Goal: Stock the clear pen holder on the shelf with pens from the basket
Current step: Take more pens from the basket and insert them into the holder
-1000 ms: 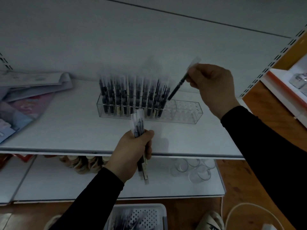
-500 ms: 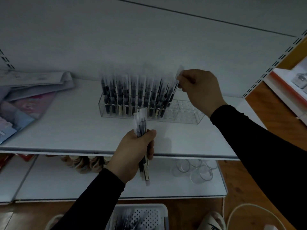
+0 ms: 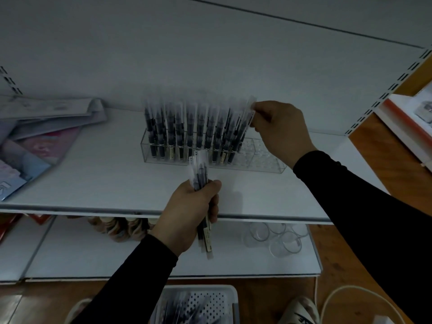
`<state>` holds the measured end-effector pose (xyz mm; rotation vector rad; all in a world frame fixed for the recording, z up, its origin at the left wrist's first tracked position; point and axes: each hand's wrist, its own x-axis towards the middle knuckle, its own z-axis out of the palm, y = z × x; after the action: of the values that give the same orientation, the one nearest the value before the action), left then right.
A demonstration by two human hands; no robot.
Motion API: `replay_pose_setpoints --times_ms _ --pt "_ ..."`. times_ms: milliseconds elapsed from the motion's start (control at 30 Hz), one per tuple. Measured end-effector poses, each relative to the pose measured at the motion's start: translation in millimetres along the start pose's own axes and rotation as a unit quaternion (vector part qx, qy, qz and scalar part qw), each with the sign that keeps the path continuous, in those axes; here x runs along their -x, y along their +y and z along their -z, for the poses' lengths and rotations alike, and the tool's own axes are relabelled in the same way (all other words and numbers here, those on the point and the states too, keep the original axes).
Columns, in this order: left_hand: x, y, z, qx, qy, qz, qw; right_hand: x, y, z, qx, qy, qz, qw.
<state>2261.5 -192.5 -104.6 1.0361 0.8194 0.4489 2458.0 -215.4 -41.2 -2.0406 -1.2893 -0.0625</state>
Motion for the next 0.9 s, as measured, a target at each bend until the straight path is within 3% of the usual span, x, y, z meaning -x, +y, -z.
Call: replay_pose_setpoints --times_ms 433,600,733,900 --pt "2 2 -1 0.002 -0.02 0.023 1.0 42 3 4 -0.049 -0.03 -0.107 0.993" --pt "8 4 -5 -0.004 -0.057 0.033 0.998 86 -9 -4 -0.175 -0.176 -0.191 0.95" --pt "13 5 -8 -0.004 -0.109 0.043 0.993 100 -18 -9 -0.267 -0.265 -0.201 0.905" --pt "15 4 -9 0.009 -0.134 0.057 0.989 95 -18 -9 -0.298 -0.233 -0.221 0.899"
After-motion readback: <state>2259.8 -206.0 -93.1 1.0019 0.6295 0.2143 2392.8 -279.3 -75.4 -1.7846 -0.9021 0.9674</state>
